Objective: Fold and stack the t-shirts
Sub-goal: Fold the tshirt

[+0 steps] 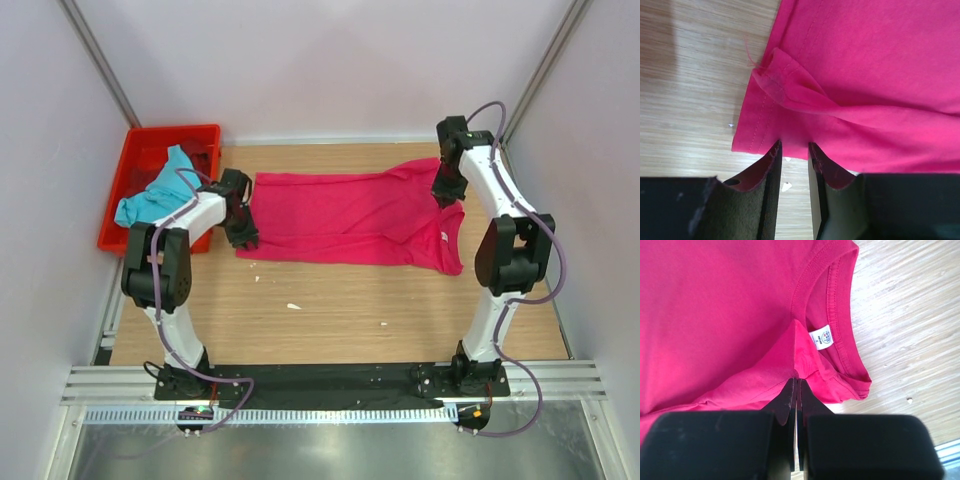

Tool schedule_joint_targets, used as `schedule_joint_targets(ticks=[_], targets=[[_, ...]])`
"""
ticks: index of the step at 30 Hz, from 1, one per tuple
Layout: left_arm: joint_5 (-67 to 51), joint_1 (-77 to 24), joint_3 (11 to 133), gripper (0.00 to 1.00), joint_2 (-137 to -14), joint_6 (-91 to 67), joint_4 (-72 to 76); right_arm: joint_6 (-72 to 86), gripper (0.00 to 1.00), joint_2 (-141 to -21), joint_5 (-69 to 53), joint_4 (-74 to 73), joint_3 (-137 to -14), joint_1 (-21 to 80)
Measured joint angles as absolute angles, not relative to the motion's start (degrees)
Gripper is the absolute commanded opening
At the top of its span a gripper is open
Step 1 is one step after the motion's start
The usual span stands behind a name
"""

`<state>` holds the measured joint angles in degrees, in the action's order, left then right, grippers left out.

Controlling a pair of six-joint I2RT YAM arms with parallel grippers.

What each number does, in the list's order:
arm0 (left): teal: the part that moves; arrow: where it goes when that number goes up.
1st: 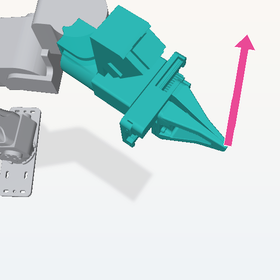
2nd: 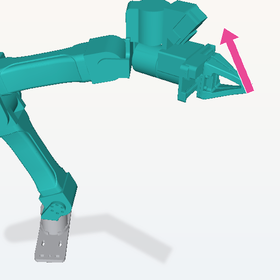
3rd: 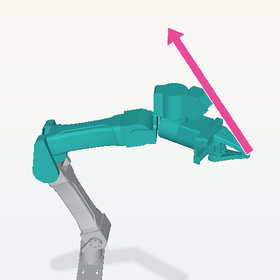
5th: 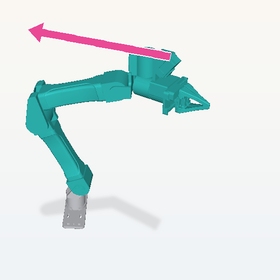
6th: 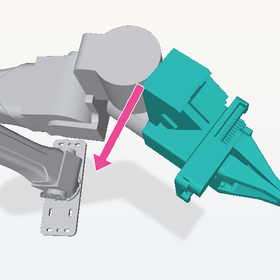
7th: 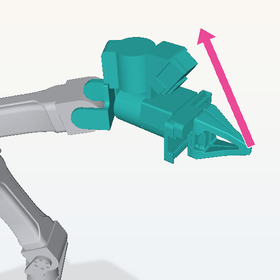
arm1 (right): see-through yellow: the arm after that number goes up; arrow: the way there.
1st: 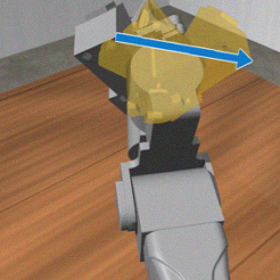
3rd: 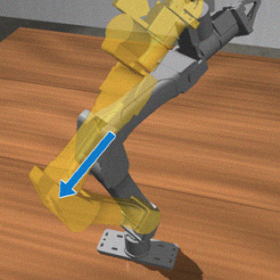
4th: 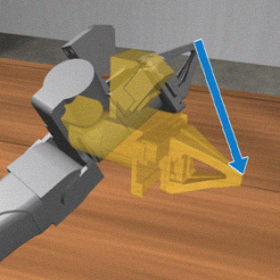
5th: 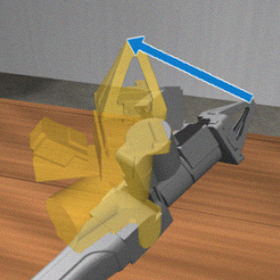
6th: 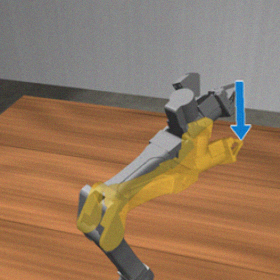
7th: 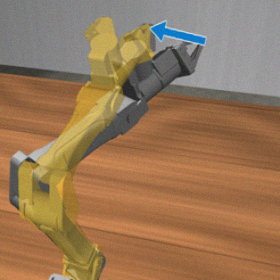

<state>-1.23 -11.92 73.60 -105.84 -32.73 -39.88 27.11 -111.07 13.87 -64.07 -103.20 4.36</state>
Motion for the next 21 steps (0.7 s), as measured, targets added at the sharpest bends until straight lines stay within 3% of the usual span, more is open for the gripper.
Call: schedule_joint_targets(ticks=[15, 18, 19, 21], targets=[[-0.64, -11.92, 70.70, 0.28, -107.20, -32.12, -39.00, 27.16, 0.01, -113.56, 9.30, -61.84, -111.39, 5.67], [-0.64, -11.94, 70.72, 0.29, -107.18, -32.05, -39.05, 27.14, 0.09, -116.07, 9.32, -61.49, -112.12, 5.67], [-0.67, -11.94, 70.78, 0.29, -107.15, -32.05, -39.13, 27.16, 0.23, -117.03, 9.32, -61.34, -112.18, 5.65], [-0.62, -11.94, 71.02, 0.33, -107.13, -31.99, -39.53, 27.31, 0.40, -118.76, 9.34, -61.30, -112.44, 5.45]])
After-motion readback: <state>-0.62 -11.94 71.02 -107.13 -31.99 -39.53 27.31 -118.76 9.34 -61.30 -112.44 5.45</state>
